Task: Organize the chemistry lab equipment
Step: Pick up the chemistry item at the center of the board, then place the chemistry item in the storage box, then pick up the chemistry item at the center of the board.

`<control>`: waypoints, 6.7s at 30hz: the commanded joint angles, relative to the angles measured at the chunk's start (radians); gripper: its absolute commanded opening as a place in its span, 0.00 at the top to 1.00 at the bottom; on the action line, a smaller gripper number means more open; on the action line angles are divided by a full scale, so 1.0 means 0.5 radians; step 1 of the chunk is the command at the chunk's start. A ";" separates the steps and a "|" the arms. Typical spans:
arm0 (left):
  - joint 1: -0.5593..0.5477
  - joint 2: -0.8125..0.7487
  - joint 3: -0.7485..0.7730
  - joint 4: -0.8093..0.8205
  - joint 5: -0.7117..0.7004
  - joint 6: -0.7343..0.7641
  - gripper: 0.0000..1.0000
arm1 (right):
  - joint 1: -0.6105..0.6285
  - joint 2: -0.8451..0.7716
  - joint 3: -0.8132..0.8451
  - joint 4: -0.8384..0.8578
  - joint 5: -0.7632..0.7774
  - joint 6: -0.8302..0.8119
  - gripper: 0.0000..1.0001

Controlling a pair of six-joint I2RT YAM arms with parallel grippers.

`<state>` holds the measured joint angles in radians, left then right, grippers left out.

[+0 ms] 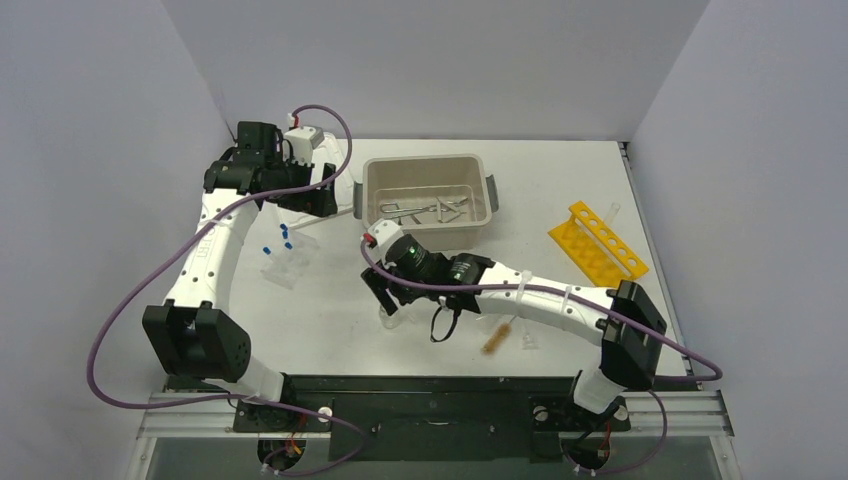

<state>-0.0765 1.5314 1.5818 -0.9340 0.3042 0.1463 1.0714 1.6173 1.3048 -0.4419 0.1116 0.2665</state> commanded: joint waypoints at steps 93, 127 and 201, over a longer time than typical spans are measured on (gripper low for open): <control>0.012 -0.088 -0.324 0.120 0.181 0.228 0.03 | -0.688 1.217 1.372 -0.003 -0.329 0.129 0.83; 0.027 -0.105 -0.235 0.076 0.139 0.199 0.04 | -0.273 0.085 0.452 0.099 -0.124 -0.040 0.36; 0.000 -0.102 -0.086 -0.019 0.116 0.179 0.03 | 0.011 0.344 -0.006 0.818 0.147 -0.120 0.78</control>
<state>-0.0715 1.5036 1.5101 -0.9695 0.3489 0.2428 1.0683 1.9301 1.3243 -0.0570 0.2077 0.1955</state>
